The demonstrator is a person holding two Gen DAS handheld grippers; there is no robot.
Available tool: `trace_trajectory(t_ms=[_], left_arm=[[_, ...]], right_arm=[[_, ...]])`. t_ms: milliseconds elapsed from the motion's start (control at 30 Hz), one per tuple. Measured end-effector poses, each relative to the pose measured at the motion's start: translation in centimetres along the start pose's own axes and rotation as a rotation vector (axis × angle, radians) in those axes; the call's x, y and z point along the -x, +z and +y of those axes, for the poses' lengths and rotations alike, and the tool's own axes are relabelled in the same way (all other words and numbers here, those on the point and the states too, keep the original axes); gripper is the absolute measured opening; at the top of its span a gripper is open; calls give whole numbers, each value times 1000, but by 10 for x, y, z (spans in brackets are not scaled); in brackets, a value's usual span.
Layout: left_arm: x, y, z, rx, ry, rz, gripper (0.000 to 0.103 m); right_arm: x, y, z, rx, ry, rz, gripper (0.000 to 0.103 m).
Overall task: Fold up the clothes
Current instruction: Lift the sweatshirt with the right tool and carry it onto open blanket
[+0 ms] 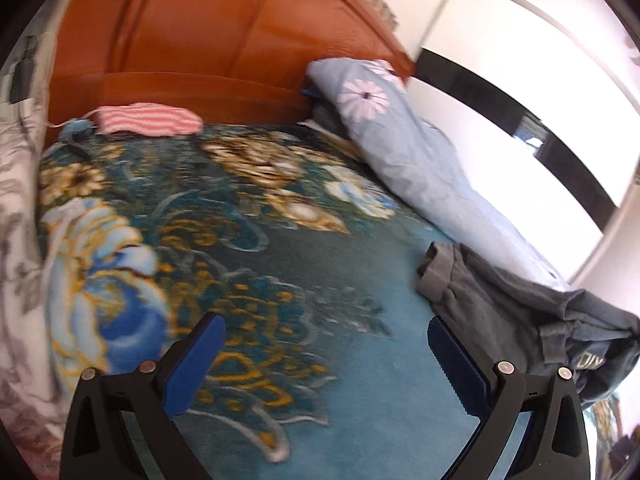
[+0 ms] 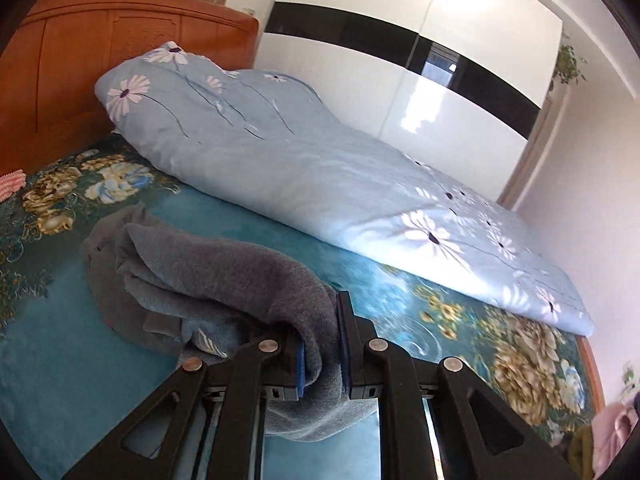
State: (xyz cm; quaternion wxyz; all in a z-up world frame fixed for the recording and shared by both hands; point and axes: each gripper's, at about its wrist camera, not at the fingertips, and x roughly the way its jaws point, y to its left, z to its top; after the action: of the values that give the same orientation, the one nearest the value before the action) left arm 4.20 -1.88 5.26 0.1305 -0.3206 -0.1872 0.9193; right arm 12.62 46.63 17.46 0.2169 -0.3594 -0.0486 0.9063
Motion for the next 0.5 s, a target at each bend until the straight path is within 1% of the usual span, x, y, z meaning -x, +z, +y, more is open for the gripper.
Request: trace_trajectory(t_ms=[67,133,267,333,400,467,500], left_arm=[[-11,-2,-18,-14,-68,33,103],[-30,-3,-40,-20,-124,89,103],[-73,-7,-87,-29,-217,218,103],[-95,-8,-110,-33,-263,283,103],[-116,-10,-134,-37,-309,348,102],[-134,-12,-150,-33,-334,395,102],[-142,-14,-156,-29,-340,414,102]], right_arm=[[-6,-15,-32,-43,-17,50,14],[-18,-28,-60,-95,-24,98,14],[-79,-46,-94,-194,-8,189,14],[-111,-48,-99,-219,1,224,14],[-132,-50,-99,-213,5,245,15],[-143,-50,-95,-182,3,262,16],[-138,-49,-94,-165,13,249,16]])
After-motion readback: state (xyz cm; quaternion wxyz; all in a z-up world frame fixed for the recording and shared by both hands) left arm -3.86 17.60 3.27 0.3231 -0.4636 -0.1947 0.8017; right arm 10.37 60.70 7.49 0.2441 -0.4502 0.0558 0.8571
